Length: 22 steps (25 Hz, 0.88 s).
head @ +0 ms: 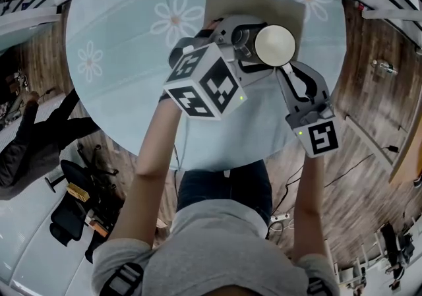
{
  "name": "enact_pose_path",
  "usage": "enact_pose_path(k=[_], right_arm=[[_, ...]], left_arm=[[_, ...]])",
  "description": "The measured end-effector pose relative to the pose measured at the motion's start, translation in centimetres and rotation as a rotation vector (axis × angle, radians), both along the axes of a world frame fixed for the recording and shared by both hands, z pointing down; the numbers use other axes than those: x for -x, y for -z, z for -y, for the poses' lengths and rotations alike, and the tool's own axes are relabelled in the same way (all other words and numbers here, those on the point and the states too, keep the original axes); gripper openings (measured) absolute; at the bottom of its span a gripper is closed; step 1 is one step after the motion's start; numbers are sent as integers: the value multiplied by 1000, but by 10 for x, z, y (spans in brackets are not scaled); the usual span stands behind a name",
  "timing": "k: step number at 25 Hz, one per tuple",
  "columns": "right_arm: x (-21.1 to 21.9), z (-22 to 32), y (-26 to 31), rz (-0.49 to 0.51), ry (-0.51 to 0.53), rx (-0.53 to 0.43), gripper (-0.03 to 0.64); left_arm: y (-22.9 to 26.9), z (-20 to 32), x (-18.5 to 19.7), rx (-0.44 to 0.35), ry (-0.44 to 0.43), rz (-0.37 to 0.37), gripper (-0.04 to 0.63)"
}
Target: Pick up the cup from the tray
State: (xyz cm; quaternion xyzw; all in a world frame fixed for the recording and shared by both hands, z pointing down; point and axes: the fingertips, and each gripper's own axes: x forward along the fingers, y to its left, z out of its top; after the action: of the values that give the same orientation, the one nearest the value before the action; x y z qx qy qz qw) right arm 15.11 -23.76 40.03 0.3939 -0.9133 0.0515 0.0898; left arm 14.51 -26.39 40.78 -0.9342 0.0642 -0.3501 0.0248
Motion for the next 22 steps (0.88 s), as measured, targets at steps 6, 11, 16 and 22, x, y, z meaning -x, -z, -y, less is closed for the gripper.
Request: enact_pose_path(k=[6, 11, 16, 22], right_arm=[[-3, -22, 16, -12, -12, -7, 55], [-5, -51, 15, -26, -20, 5, 55], [-8, -79, 2, -53, -31, 31, 55], [-8, -97, -16, -71, -32, 48, 55]], left_arm=[[16, -22, -3, -18, -10, -18, 351], [15, -51, -6, -4, -24, -25, 351], [2, -78, -9, 20, -41, -21, 351], [-19, -97, -10, 60, -32, -25, 351]])
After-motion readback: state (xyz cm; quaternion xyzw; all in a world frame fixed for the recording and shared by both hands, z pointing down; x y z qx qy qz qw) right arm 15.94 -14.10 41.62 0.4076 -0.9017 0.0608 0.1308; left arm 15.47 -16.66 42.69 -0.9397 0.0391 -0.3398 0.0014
